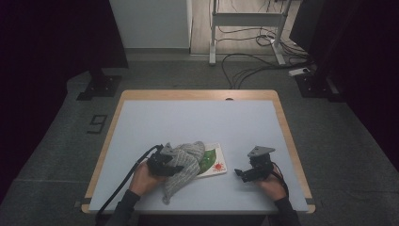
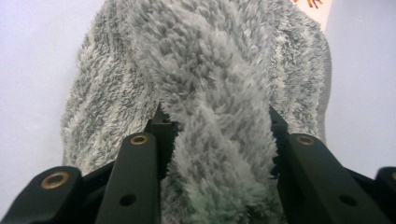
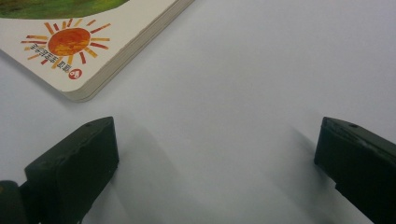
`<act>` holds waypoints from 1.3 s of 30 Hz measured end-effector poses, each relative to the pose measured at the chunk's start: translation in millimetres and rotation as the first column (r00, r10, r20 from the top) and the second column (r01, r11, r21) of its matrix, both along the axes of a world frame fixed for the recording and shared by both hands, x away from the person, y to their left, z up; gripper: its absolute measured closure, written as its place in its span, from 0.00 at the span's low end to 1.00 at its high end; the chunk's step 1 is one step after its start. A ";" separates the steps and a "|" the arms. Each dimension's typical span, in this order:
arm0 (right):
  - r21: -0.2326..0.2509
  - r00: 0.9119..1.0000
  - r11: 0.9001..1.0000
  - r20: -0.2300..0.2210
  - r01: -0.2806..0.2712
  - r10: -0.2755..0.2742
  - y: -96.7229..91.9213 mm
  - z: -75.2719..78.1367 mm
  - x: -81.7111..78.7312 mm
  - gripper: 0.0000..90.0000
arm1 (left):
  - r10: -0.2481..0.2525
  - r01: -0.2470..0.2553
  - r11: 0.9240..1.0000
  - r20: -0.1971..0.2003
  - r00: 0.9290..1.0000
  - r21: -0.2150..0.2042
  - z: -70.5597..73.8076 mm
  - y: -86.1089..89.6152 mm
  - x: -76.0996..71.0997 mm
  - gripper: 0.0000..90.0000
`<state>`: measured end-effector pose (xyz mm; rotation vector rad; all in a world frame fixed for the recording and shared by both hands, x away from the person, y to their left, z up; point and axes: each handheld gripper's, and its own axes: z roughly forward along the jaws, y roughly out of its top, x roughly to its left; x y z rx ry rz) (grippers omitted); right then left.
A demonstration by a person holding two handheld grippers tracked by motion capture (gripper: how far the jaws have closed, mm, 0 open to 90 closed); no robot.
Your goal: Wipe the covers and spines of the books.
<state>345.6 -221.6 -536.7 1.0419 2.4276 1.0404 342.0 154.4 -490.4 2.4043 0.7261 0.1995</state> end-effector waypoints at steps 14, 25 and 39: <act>0.000 1.000 1.000 0.000 0.000 0.000 0.0 0.0 0.1 0.00 | -0.026 0.026 1.000 0.003 1.000 -0.001 -0.9 -18.8 1.8 0.67; 0.000 1.000 1.000 -0.001 0.000 0.000 -0.1 0.0 0.2 0.00 | -0.084 0.084 0.996 -0.005 0.996 -0.011 -2.9 -53.6 9.9 0.67; 0.000 1.000 1.000 -0.001 -0.001 0.001 -0.1 0.0 0.2 0.00 | -0.134 0.134 0.991 0.000 0.991 0.007 -3.4 -95.3 22.0 0.67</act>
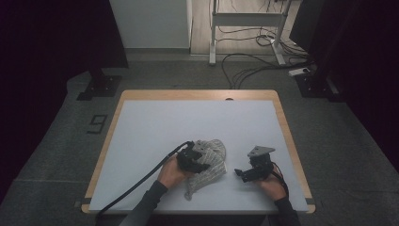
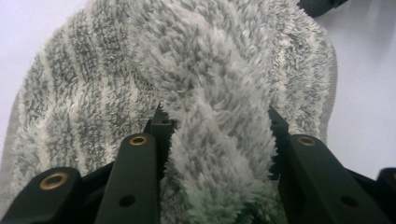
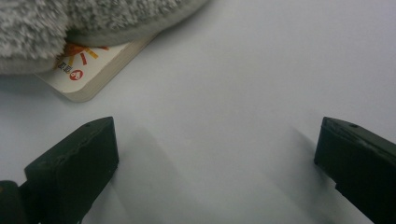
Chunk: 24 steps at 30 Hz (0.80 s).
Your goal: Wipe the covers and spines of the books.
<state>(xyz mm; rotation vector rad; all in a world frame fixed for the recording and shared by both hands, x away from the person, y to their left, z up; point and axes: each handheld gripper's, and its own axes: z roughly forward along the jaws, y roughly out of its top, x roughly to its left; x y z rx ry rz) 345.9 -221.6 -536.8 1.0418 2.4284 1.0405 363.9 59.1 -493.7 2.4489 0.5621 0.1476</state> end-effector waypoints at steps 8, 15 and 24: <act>-0.001 1.000 1.000 0.000 0.001 -0.001 0.0 0.1 -0.1 0.00 | -0.042 0.042 0.999 0.004 0.999 0.014 -0.2 -24.8 3.1 0.67; -0.001 1.000 1.000 0.000 0.000 0.000 -0.1 0.1 0.0 0.00 | -0.068 0.068 0.997 0.012 0.998 0.029 -0.1 -44.4 5.4 0.67; -0.001 1.000 1.000 0.000 0.001 -0.001 -0.1 0.1 0.0 0.00 | -0.091 0.091 0.996 0.004 0.996 0.024 -1.7 -65.2 9.6 0.67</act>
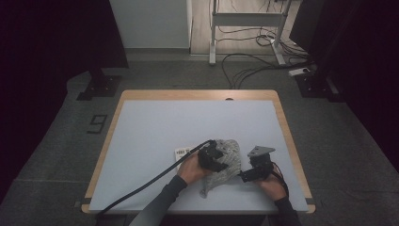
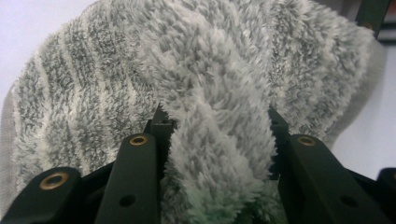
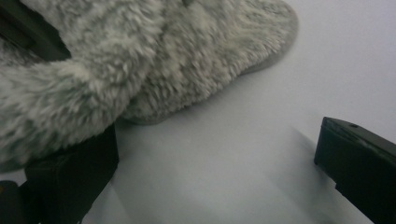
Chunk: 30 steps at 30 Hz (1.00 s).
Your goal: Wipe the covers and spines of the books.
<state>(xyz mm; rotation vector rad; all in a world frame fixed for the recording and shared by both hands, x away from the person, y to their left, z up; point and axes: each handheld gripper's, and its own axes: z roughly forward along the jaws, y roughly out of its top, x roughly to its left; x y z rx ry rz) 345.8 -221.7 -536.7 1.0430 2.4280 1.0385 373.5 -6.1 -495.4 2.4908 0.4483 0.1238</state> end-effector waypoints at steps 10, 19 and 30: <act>0.000 1.000 1.000 0.000 -0.001 0.001 0.0 0.0 0.0 0.00 | -0.009 0.009 1.000 -0.021 1.000 -0.020 -0.6 -3.4 5.2 0.68; 0.001 1.000 1.000 0.000 -0.001 0.001 0.0 0.0 -0.1 0.00 | 0.015 -0.016 0.999 -0.014 1.000 -0.041 15.8 10.4 8.2 0.68; 0.000 1.000 1.000 0.001 -0.001 0.001 0.0 0.0 0.0 0.00 | 0.087 -0.086 0.993 0.013 0.996 -0.086 53.8 46.2 13.8 0.68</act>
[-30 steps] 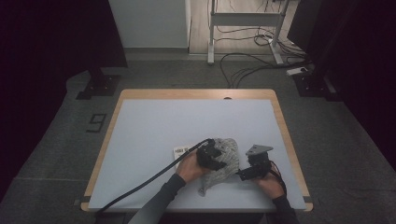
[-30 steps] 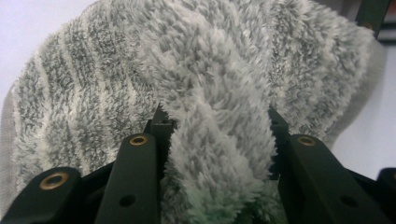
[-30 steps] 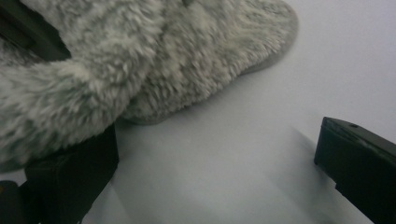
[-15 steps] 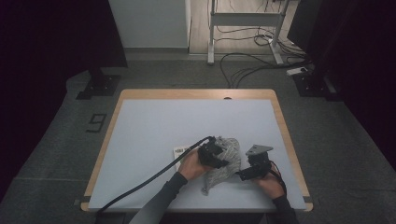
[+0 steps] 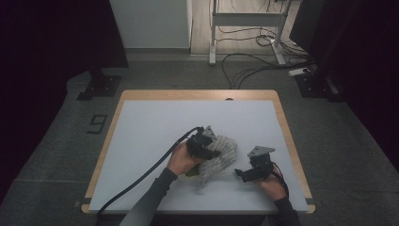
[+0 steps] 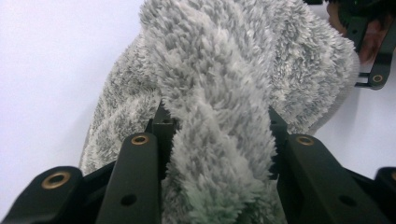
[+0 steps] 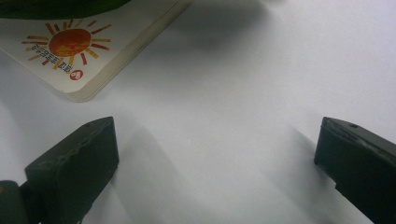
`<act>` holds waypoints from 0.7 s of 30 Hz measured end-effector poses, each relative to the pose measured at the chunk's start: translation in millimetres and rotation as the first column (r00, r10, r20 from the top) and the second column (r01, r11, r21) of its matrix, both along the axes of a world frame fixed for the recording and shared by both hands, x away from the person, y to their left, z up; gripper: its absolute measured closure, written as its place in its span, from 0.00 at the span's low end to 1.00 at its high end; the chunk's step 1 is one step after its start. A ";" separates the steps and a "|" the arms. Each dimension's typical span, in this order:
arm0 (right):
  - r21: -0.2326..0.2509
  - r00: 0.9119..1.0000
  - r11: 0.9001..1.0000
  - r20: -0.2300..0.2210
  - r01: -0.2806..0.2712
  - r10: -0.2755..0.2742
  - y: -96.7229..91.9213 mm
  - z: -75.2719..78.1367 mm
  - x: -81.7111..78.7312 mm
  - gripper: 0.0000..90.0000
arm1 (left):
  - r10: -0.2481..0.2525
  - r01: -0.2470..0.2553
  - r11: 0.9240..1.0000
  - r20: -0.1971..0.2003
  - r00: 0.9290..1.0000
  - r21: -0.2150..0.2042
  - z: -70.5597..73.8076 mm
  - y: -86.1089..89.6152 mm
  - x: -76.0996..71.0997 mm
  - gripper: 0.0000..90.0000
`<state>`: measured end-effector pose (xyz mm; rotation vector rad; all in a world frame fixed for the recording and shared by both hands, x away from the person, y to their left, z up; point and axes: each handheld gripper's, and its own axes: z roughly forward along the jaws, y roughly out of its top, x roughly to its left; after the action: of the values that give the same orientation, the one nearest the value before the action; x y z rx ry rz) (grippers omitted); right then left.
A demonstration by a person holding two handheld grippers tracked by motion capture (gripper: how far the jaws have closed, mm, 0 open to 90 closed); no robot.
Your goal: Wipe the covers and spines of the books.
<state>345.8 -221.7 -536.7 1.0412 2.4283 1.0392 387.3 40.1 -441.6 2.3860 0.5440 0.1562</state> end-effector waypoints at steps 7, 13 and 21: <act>0.000 1.000 1.000 0.000 0.001 -0.001 0.0 0.0 0.0 0.00 | 0.059 -0.059 0.998 0.020 0.998 0.000 16.2 26.3 4.6 0.68; 0.000 1.000 1.000 -0.002 -0.001 0.001 -0.1 0.1 0.0 0.00 | 0.109 -0.110 0.994 0.047 0.993 0.009 28.4 49.6 9.1 0.68; 0.000 1.000 1.000 0.000 -0.002 0.002 -0.1 0.1 0.1 0.00 | 0.194 -0.194 0.981 0.062 0.979 0.002 43.4 87.0 13.7 0.68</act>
<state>345.9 -221.8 -536.6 1.0390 2.4304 1.0399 401.0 127.1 -398.1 2.3250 0.7480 0.3176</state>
